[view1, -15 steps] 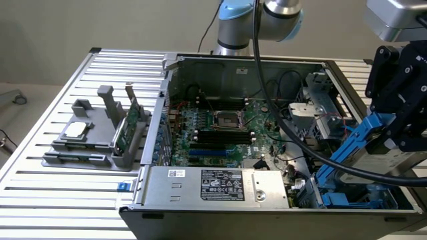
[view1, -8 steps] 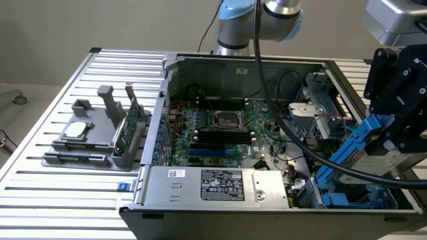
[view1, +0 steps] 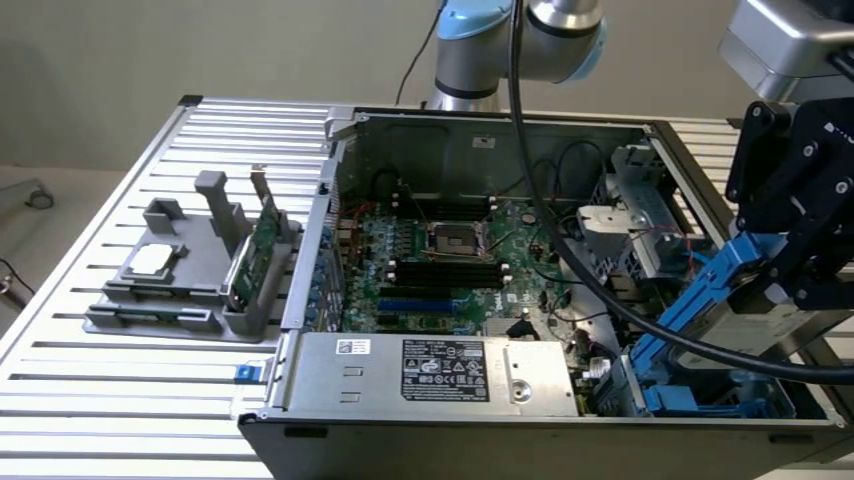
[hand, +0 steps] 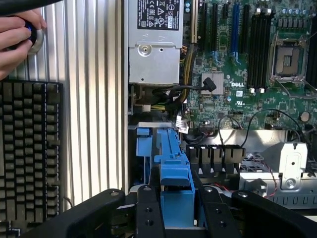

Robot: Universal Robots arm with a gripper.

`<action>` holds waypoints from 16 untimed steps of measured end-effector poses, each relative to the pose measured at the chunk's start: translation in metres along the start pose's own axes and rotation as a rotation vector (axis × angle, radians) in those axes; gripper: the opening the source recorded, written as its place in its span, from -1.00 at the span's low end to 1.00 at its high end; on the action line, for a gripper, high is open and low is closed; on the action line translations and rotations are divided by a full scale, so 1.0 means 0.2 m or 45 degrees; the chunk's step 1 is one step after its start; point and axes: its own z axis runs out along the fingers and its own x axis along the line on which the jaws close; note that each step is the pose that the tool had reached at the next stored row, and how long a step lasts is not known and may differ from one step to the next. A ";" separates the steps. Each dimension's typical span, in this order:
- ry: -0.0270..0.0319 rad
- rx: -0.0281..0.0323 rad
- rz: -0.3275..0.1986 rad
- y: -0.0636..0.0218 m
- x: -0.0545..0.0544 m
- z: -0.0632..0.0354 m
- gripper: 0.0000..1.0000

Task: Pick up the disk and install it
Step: 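Pick up the disk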

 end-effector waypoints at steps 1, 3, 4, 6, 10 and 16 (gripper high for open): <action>-0.0002 -0.0001 0.000 0.000 0.00 0.002 -0.35; 0.0003 0.0000 0.000 0.000 0.00 0.005 -0.35; -0.0001 0.0000 0.000 0.000 0.00 0.007 -0.35; 0.0001 -0.0003 0.000 0.000 0.00 0.010 -0.35; 0.0002 -0.0009 0.000 0.001 -0.01 0.018 -0.35; 0.0002 -0.0018 0.000 0.001 -0.01 0.032 -0.35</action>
